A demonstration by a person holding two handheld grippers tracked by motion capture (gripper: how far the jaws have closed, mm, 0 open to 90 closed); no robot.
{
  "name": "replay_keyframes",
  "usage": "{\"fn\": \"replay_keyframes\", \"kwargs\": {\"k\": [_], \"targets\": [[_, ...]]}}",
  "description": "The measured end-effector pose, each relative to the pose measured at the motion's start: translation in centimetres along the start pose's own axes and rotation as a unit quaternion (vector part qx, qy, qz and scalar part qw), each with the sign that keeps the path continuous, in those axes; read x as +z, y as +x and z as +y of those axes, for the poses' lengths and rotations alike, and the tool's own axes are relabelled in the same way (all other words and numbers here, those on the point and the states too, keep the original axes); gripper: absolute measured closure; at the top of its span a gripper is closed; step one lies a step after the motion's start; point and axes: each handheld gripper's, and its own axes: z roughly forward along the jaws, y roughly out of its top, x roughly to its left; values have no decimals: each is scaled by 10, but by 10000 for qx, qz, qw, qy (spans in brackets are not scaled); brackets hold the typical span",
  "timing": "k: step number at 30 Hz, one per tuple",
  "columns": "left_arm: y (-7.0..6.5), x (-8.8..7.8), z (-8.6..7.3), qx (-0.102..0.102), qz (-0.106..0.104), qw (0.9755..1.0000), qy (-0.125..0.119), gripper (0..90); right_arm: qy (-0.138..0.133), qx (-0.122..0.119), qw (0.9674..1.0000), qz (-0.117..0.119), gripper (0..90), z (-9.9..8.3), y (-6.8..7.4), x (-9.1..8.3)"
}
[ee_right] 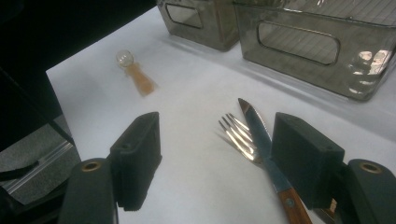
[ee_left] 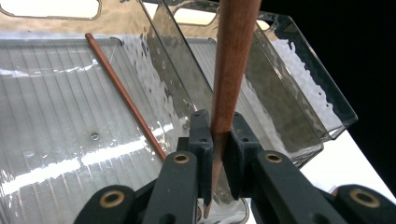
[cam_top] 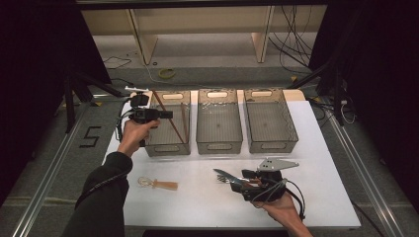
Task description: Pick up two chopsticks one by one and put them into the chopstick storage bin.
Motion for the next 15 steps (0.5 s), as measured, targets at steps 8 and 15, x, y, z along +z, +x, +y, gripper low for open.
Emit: {"fn": "replay_keyframes", "kwargs": {"k": [8, 15], "targets": [[1, 4, 1, -8, 136, 9999, 104, 816, -6, -30, 10000, -2, 339, 0, 0, 0], [2, 8, 1, -52, 182, 9997, 129, 812, 2, -27, 10000, 3, 339, 0, 0, 0]]}}
